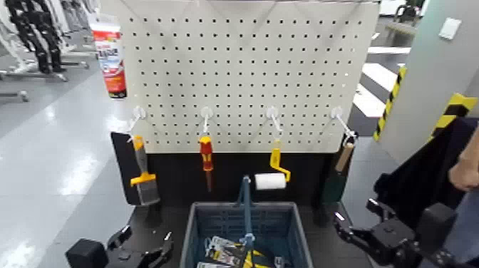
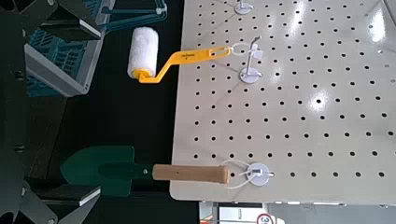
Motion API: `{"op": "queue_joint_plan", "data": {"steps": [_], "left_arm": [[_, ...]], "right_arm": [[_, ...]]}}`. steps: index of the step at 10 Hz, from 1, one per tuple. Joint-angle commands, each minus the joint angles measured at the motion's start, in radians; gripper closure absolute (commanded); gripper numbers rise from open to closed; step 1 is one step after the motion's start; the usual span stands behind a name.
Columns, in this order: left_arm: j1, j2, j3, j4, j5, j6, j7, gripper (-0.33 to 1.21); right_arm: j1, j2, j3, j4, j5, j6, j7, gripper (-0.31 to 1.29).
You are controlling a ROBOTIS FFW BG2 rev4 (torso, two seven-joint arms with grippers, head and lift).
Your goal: Put the tool with the wooden handle into the crate.
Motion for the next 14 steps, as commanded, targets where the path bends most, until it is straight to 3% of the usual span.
{"op": "queue_joint_plan", "data": {"steps": [1, 3, 7, 10, 14], "left_arm": [[0.0, -0.003, -0.001, 0.002, 0.001, 0.002, 0.0, 0.1], [-0.003, -0.008, -0.001, 0.003, 0.001, 0.002, -0.002, 0.1], [-0.012, -0.009, -0.004, 0.013, 0.001, 0.002, -0.005, 0.1], [-0.017, -0.012, -0.008, 0.022, 0.001, -0.002, -0.009, 0.1], [-0.026, -0.017, -0.008, 0.037, 0.001, -0.008, -0.018, 0.1]], "right_arm": [[-0.036, -0.028, -0.056, -0.003, 0.017, 0.054, 0.051, 0.14], [-0.08, -0.066, -0.059, 0.022, 0.043, 0.096, 0.105, 0.14], [-0.166, -0.145, -0.059, 0.129, 0.043, 0.108, 0.156, 0.14], [-0.24, -0.201, -0.03, 0.232, -0.003, 0.083, 0.173, 0.14], [-0.347, -0.226, 0.041, 0.362, -0.014, 0.031, 0.179, 0.14]]}}
